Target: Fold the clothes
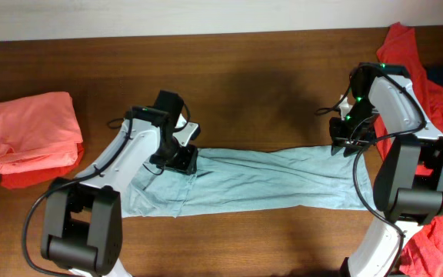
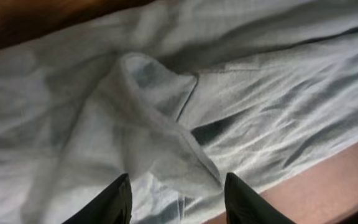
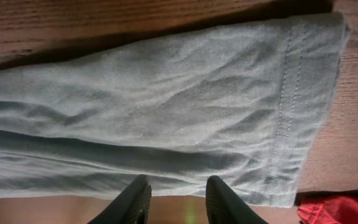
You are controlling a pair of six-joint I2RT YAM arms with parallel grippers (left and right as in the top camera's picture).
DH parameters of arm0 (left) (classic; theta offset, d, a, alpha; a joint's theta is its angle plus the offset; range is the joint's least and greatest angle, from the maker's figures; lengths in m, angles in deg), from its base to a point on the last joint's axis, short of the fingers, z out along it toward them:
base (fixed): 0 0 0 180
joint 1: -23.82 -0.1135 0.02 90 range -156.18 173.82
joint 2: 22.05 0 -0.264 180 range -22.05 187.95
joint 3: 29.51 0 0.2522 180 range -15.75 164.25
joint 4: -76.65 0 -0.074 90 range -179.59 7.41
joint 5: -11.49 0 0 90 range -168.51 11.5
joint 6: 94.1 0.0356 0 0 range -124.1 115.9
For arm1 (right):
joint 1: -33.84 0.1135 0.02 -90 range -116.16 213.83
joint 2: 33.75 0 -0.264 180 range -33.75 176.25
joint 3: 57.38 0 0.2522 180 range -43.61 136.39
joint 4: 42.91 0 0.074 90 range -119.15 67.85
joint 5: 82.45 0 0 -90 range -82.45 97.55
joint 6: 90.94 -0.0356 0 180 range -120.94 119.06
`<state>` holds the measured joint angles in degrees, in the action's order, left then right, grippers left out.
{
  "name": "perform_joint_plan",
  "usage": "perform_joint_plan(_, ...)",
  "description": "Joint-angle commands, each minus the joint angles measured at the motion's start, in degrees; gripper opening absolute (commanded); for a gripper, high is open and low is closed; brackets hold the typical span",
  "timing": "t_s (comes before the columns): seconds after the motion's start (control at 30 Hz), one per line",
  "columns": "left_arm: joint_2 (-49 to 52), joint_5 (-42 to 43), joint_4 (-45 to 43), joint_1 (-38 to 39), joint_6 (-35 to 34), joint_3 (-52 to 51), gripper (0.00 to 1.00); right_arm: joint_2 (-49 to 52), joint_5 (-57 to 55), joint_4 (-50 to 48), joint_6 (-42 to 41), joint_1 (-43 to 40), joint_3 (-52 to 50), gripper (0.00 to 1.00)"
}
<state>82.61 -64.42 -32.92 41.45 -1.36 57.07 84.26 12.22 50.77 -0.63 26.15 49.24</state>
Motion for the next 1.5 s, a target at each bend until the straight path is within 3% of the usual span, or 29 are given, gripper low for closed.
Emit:
perform_joint_plan(0.0,-0.42,-0.63,-2.25,1.46,-0.63,-2.49,0.48,-1.73,0.7,0.2,0.37,0.17,1.11,0.35)
perform_joint_plan(0.07,-0.37,-0.63,-2.93,1.97,-0.63,-2.73,0.48,-1.73,0.7,0.2,0.37,0.17,1.11,0.35)
perform_joint_plan(0.23,-0.37,-0.63,-3.13,2.82,-0.61,-2.73,0.31,-1.73,0.7,0.2,0.37,0.17,1.11,0.35)
perform_joint_plan(0.37,-0.37,-0.5,-2.97,2.91,-0.63,-2.73,0.02,-1.73,0.7,0.2,0.37,0.17,1.11,0.35)
perform_joint_plan(0.4,-0.37,-0.35,-2.73,3.02,-0.63,-2.73,0.01,-1.73,0.7,0.2,0.37,0.17,1.11,0.35)
perform_joint_plan(0.6,-0.37,4.04,-1.53,10.45,3.67,-2.71,0.01,-1.73,0.7,0.17,0.37,0.17,1.11,0.35)
perform_joint_plan(0.73,-0.37,2.05,-1.53,16.61,6.03,-2.73,0.01,-1.73,0.68,0.24,0.37,0.17,1.11,0.35)
perform_joint_plan(0.77,-0.37,-0.57,-1.46,18.4,5.95,-2.73,0.14,-1.73,0.68,0.28,0.37,0.17,1.11,0.35)
perform_joint_plan(0.83,-0.37,-2.58,-1.07,20.11,5.95,-2.73,0.26,-1.73,0.61,0.28,0.55,0.15,1.11,0.35)
perform_joint_plan(0.9,-0.37,-3.32,-0.46,20.63,5.95,-2.71,0.27,-1.9,0.22,0.2,0.57,-0.11,1.11,0.35)
perform_joint_plan(1.07,-0.39,-4.39,0.9,18.69,5.92,-2.71,0.26,-3.85,1.22,0.07,0.57,-3.08,1.14,0.38)
perform_joint_plan(1.13,-0.39,-6.34,1.29,16.65,5.66,-2.71,0.2,-5.51,1.62,0.07,0.55,-5.66,1.14,0.39)
perform_joint_plan(1.47,-0.44,-7.08,-1.09,4.52,-3.78,-2.71,0.09,-8.04,5.92,1.95,1.42,-14.58,-0.15,0.4)
